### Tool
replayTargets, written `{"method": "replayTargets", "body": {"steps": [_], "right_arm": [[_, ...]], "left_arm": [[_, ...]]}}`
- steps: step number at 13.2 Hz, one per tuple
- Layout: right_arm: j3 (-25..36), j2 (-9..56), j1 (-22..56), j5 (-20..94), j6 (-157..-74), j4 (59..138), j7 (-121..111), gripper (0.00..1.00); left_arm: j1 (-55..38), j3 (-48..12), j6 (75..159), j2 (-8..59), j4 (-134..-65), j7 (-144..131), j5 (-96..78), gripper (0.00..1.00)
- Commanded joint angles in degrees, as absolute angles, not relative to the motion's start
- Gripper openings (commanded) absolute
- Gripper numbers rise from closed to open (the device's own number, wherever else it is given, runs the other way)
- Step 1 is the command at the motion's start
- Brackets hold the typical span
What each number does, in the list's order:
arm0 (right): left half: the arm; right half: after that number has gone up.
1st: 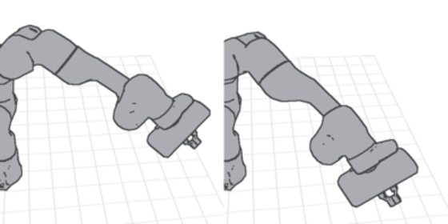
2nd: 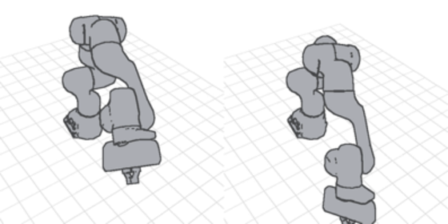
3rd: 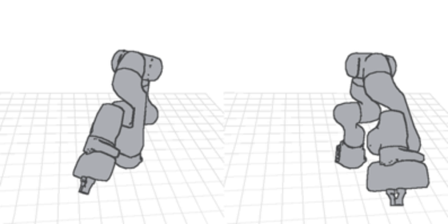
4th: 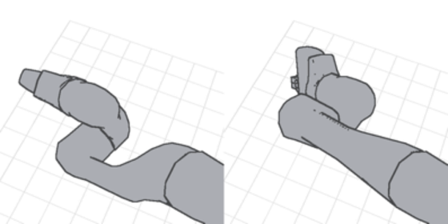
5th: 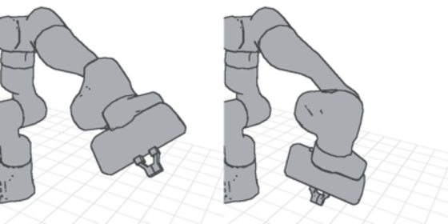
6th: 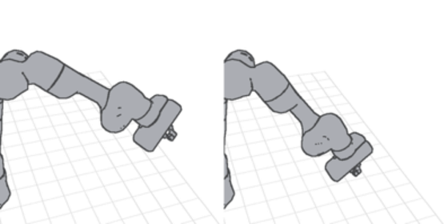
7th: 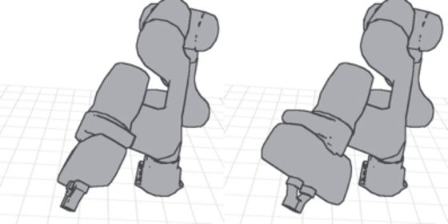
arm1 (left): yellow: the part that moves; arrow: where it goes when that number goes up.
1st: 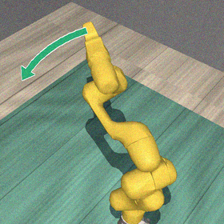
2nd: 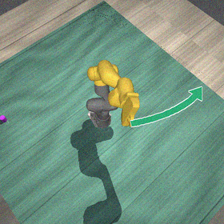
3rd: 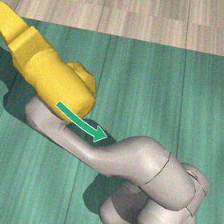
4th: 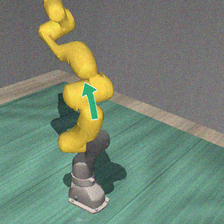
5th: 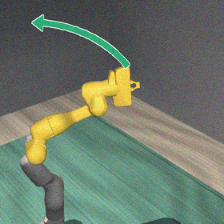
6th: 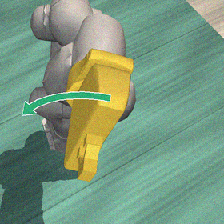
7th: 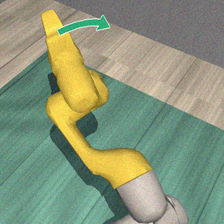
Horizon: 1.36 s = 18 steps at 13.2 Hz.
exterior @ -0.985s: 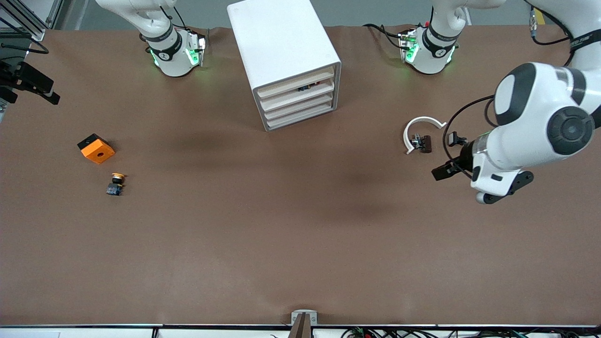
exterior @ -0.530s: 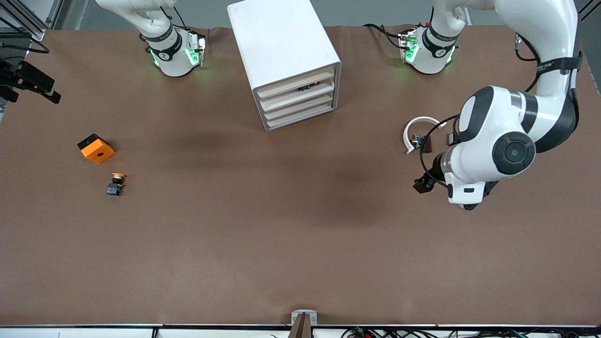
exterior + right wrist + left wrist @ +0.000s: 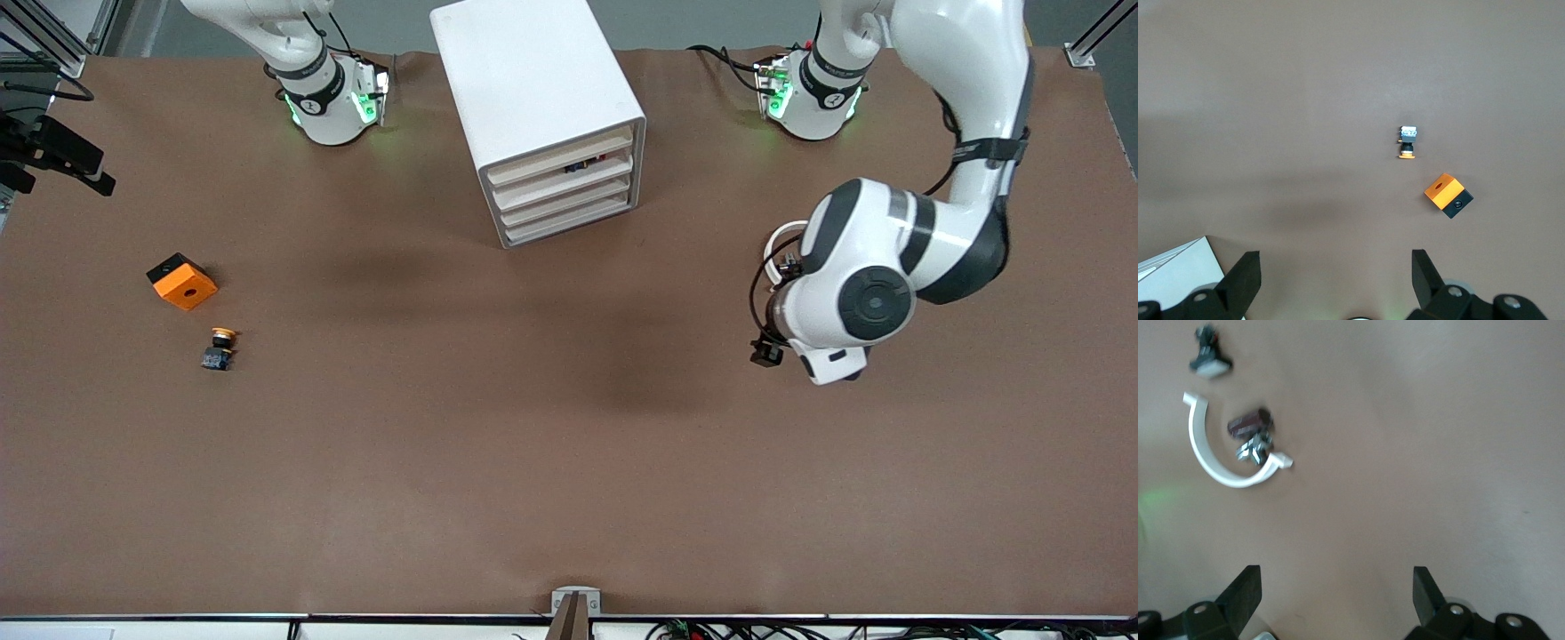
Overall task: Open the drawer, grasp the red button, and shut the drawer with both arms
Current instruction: 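Move the left gripper toward the front of the white cabinet, then lower the left gripper to the top drawer's front edge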
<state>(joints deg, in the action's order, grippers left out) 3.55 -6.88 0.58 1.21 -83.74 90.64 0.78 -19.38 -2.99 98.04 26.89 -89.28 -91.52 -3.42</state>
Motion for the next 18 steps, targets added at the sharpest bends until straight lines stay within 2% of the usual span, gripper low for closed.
{"method": "replayTargets", "body": {"steps": [1,4,9,13,18], "right_arm": [[3.08,-8.26,-0.09,0.97,-83.50,91.67,0.79,1.00],[3.08,-8.26,-0.09,0.97,-83.50,91.67,0.79,1.00],[3.08,-8.26,-0.09,0.97,-83.50,91.67,0.79,1.00],[3.08,-8.26,-0.09,0.97,-83.50,91.67,0.79,1.00],[3.08,-8.17,-0.09,0.97,-83.50,91.67,0.79,1.00]], "left_arm": [[-19.86,-4.83,97.30,30.05,-88.33,-99.56,-3.60,1.00],[-19.86,-5.88,91.61,31.99,-88.33,-100.20,-8.07,1.00],[-18.90,-10.89,81.58,35.33,-88.33,-102.74,-13.52,1.00],[-18.81,-11.16,78.67,38.93,-88.07,-102.74,-19.06,1.00],[-17.41,-11.07,70.76,42.00,-88.15,-105.45,-25.66,1.00]]}}
